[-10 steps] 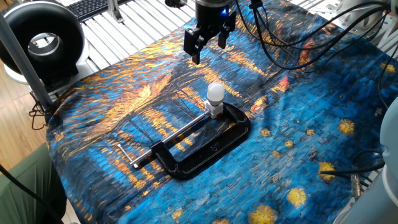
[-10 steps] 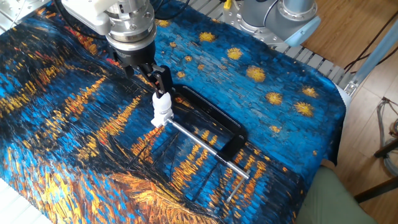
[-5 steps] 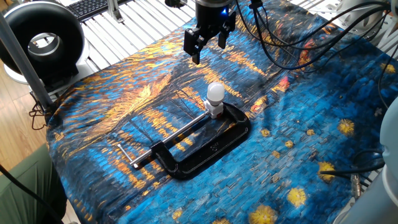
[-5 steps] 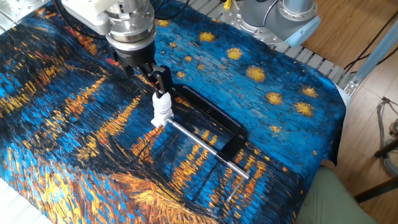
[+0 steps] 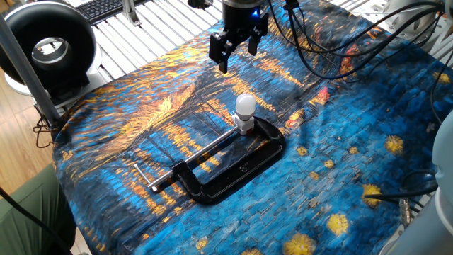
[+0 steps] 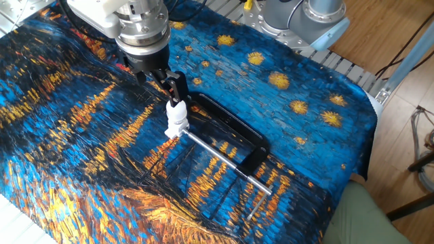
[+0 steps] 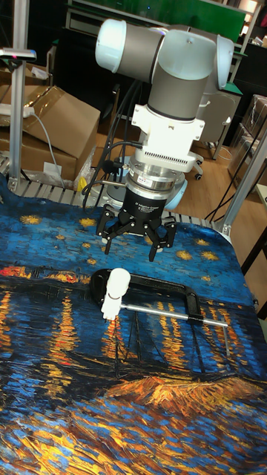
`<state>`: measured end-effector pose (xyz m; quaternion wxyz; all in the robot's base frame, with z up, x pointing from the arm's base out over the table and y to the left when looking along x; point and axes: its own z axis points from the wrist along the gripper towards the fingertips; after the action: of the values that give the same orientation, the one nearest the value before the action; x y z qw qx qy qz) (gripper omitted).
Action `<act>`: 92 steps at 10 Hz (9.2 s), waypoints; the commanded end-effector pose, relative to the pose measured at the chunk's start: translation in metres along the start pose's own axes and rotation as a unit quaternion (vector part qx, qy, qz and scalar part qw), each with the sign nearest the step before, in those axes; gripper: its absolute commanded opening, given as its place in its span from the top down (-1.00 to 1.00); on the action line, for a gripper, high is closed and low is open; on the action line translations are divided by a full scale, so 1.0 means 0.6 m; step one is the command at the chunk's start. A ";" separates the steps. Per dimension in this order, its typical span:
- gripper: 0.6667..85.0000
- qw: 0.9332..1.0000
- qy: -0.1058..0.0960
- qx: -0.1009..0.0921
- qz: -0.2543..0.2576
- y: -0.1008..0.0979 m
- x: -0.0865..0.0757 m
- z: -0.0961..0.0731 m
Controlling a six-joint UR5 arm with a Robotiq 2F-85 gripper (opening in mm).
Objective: Take out the light bulb by rotating it
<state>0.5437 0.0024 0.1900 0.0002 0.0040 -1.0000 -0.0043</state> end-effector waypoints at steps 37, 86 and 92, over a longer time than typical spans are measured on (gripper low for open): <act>0.95 0.997 -0.067 -0.036 0.011 0.021 -0.031 0.019; -0.20 0.992 -0.003 -0.032 -0.123 0.005 0.079 0.123; -0.29 0.990 -0.008 -0.032 -0.136 0.002 0.070 0.136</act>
<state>0.4991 0.0021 0.1102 -0.0047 0.1361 -0.9902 -0.0302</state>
